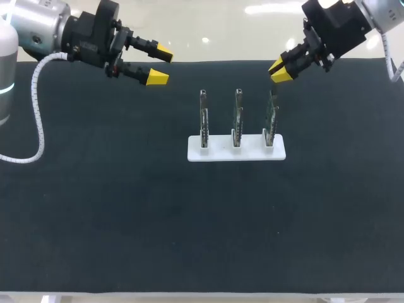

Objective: Pick up the optical module with the left hand, and insert it into the network port with the right hand.

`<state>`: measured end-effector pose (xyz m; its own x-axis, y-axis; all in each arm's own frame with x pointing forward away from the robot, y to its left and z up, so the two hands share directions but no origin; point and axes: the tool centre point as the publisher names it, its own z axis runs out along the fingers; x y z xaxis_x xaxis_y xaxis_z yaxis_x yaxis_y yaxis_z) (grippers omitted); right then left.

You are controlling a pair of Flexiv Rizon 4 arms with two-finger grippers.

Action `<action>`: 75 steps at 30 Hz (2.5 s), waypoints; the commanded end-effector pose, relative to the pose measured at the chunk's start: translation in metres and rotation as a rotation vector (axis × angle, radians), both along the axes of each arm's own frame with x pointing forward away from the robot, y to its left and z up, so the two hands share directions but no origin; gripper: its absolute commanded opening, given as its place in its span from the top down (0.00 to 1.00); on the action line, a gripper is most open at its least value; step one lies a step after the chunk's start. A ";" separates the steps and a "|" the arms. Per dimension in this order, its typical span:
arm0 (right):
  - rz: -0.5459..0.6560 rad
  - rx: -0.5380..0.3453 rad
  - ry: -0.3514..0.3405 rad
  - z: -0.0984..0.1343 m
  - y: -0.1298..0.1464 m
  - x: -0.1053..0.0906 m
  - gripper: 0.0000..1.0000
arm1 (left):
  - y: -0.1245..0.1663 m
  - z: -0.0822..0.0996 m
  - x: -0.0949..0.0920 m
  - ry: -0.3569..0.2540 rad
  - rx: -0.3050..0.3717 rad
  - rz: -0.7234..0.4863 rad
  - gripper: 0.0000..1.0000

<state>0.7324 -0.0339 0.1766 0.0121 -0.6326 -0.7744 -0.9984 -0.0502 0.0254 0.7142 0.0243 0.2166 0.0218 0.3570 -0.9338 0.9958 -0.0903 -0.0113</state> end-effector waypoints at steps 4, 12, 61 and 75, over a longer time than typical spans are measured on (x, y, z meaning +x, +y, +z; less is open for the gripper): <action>-0.021 0.023 0.003 -0.001 0.000 -0.004 0.00 | -0.001 0.000 0.001 0.001 0.004 0.000 0.00; -0.034 0.024 0.005 0.002 -0.001 -0.007 0.00 | -0.001 0.000 0.001 0.001 0.004 0.000 0.00; -0.017 0.005 -0.002 0.000 -0.003 -0.005 1.00 | -0.001 0.000 0.001 0.001 0.004 0.000 0.00; -0.013 0.021 -0.023 -0.020 -0.001 -0.007 1.00 | -0.001 0.000 0.001 0.001 0.004 0.000 0.00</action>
<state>0.7264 -0.0367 0.1607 0.0220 -0.6181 -0.7858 -0.9991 -0.0414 0.0046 0.7142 0.0243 0.2166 0.0218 0.3570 -0.9338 0.9958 -0.0903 -0.0112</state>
